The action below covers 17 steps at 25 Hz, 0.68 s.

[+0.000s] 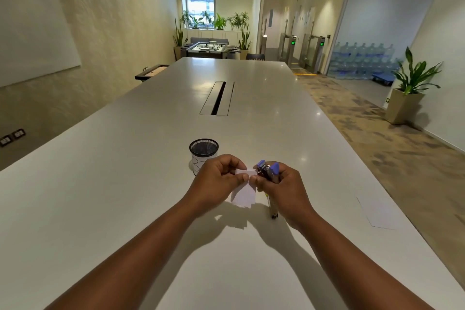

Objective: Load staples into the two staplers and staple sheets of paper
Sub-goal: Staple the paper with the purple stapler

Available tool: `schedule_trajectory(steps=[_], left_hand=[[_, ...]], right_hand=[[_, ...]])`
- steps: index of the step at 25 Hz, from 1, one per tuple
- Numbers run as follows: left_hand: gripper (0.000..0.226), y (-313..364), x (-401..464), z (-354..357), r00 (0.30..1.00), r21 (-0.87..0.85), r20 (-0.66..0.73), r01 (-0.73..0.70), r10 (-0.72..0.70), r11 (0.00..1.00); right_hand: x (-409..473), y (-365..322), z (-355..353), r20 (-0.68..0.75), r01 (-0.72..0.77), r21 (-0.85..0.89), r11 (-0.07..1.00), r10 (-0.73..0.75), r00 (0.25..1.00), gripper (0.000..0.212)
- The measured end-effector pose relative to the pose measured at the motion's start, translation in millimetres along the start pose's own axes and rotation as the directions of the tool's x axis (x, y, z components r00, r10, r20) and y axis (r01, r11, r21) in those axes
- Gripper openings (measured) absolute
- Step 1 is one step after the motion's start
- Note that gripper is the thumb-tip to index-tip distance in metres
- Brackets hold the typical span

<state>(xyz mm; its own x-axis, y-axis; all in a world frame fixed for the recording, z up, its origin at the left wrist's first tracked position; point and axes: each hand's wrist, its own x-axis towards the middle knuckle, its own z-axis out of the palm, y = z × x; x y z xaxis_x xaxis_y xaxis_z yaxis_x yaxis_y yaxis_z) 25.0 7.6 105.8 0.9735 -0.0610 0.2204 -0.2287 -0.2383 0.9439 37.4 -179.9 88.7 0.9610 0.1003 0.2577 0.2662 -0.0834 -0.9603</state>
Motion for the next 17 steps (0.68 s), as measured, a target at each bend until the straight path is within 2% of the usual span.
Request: schedule_trajectory(steps=[6, 17], left_hand=[[0.01, 4, -2, 4, 1.0, -0.143, -0.009, 0.004, -0.006, 0.99], [0.012, -1, -5, 9, 1.0, -0.164, -0.018, 0.005, -0.008, 0.987]], right_hand=[[-5, -4, -5, 0.085, -0.074, 0.068, 0.995, 0.069, 0.994, 0.019], [-12, -5, -7, 0.105, -0.087, 0.129, 0.988, 0.074, 0.992, 0.024]])
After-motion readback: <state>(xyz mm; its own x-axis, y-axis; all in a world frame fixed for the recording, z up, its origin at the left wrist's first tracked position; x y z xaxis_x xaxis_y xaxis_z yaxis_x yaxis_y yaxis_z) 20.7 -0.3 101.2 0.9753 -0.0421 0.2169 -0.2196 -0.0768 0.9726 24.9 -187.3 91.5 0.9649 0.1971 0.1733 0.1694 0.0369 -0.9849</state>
